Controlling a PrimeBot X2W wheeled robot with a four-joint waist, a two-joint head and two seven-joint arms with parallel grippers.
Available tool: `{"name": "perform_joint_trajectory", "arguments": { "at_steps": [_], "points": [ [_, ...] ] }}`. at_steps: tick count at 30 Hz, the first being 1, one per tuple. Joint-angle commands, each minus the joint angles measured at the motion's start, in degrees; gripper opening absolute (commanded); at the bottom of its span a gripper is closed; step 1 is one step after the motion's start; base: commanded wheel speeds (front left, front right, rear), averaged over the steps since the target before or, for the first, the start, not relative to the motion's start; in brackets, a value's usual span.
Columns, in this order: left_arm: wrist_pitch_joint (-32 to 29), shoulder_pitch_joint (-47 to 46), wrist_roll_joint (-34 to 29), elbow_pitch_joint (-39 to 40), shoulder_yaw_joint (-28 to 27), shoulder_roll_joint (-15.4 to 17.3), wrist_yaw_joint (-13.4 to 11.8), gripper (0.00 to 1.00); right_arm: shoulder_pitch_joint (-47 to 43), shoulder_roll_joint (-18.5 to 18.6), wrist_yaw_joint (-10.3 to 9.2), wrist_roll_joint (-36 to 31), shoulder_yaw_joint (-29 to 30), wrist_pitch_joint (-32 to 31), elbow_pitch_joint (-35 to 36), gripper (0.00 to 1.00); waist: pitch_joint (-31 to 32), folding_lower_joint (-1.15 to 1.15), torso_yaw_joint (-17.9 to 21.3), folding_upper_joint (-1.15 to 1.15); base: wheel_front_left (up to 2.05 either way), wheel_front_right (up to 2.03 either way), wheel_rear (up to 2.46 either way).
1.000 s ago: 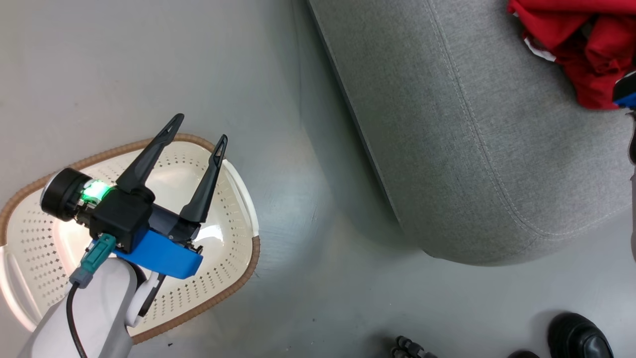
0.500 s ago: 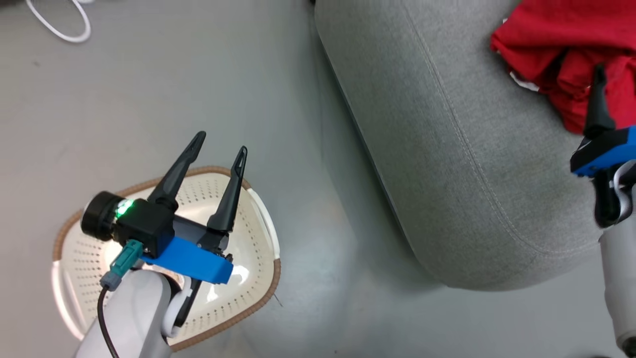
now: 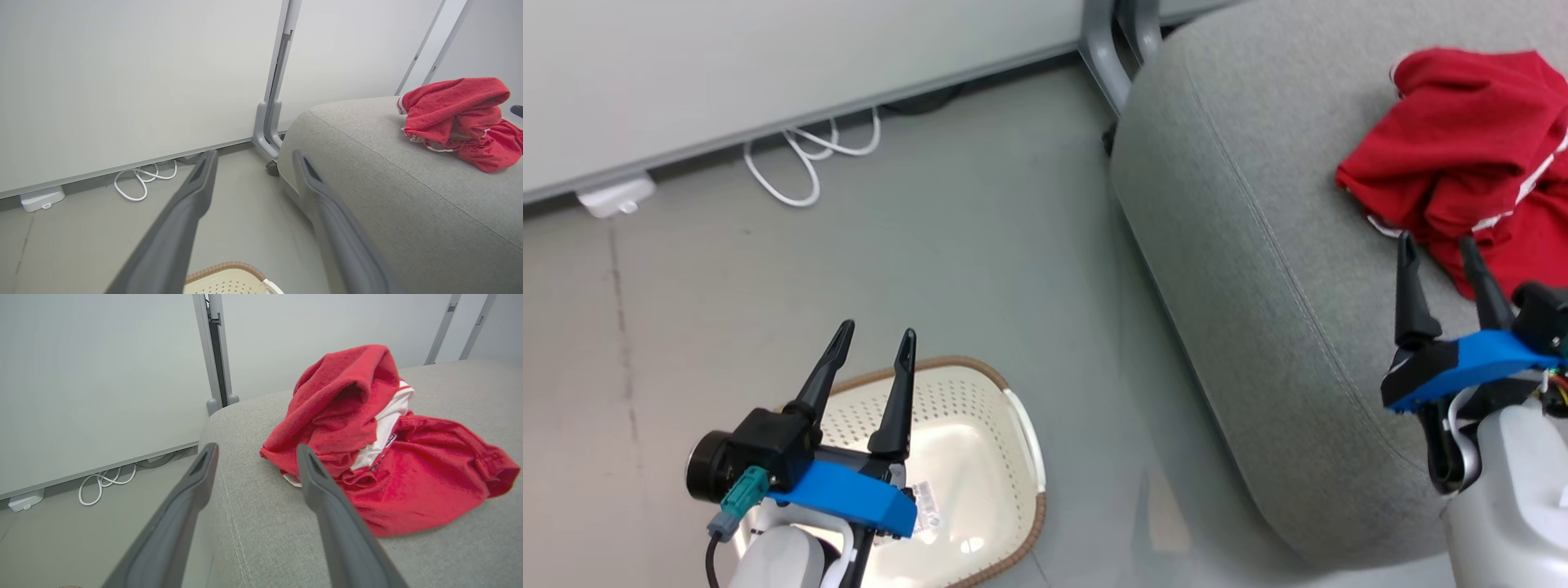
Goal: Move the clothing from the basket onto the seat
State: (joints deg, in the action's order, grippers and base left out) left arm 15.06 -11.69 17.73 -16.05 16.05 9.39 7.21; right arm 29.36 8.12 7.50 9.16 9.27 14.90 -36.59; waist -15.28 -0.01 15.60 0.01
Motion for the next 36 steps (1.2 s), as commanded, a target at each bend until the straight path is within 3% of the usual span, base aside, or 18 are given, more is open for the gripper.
{"name": "perform_joint_trajectory", "arguments": {
  "at_steps": [1, 11, 19, 36],
  "points": [
    [0.16, 0.83, -0.19, -0.22, -0.57, -0.34, 0.45, 1.00, -1.76, -0.20, 0.00, -0.38, -0.27, -0.24, 0.90, 1.00, 3.89, 0.01, -3.23, -0.01, 0.00, 0.00, 0.00],
    [0.16, 4.75, 1.23, -1.33, -3.71, -2.92, 0.30, 1.00, -12.47, -3.31, 0.00, -2.55, -1.19, -3.02, 11.65, 1.00, 9.59, 0.01, -9.90, -0.01, 0.00, 0.00, 0.00],
    [0.15, 5.88, 1.74, -3.04, -5.78, -2.96, 0.31, 1.00, -20.31, -4.70, 0.00, -3.57, -1.81, -3.93, 18.21, 1.00, 12.23, 0.01, -14.13, -0.01, 0.00, 0.00, 0.00],
    [0.16, 6.75, 0.91, -7.35, -10.79, -3.63, 0.32, 1.00, -25.14, -5.27, 0.00, -4.67, -4.80, -6.73, 23.79, 1.00, 14.78, 0.01, -16.85, -0.01, 0.00, 0.00, 0.00]
  ]
}}
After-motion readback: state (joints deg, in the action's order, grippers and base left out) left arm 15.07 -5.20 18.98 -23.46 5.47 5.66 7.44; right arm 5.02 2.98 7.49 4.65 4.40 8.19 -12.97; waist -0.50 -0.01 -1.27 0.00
